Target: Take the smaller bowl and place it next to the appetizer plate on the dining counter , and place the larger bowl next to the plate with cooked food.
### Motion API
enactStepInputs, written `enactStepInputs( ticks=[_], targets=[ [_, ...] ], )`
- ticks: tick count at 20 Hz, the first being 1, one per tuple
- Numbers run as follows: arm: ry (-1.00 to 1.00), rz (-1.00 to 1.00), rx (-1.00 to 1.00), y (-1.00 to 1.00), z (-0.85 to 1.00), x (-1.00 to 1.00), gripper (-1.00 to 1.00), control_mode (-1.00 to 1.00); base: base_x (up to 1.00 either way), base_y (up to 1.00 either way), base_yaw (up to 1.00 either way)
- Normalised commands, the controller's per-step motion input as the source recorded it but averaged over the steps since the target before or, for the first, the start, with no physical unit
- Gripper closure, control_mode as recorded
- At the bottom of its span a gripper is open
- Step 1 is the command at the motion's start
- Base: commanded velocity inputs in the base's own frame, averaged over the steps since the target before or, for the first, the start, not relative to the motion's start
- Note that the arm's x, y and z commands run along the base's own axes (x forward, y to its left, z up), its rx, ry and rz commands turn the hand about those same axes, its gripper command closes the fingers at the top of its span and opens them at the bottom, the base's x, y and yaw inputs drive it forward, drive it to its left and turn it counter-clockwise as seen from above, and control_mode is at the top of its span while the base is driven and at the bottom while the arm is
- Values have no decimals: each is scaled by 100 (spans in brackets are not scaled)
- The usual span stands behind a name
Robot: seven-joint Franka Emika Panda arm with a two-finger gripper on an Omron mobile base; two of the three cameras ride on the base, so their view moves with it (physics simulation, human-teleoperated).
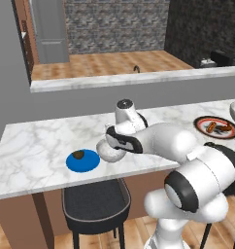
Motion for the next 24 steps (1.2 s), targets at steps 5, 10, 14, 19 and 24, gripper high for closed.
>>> enactStepInputs(
  ticks=[5,10,14,19,24],
  targets=[
    [7,0,0,-26,71,-65,-100,-100,0,0,0],
    [0,0,0,-32,79,-63,-100,-100,0,0,0],
    [0,0,0,-62,67,-61,-100,-100,0,0,0],
    [-1,0,2,-83,26,-56,-100,-100,0,0,0],
    [-11,0,5,-84,3,-53,-100,-100,0,0,0]
  ],
)
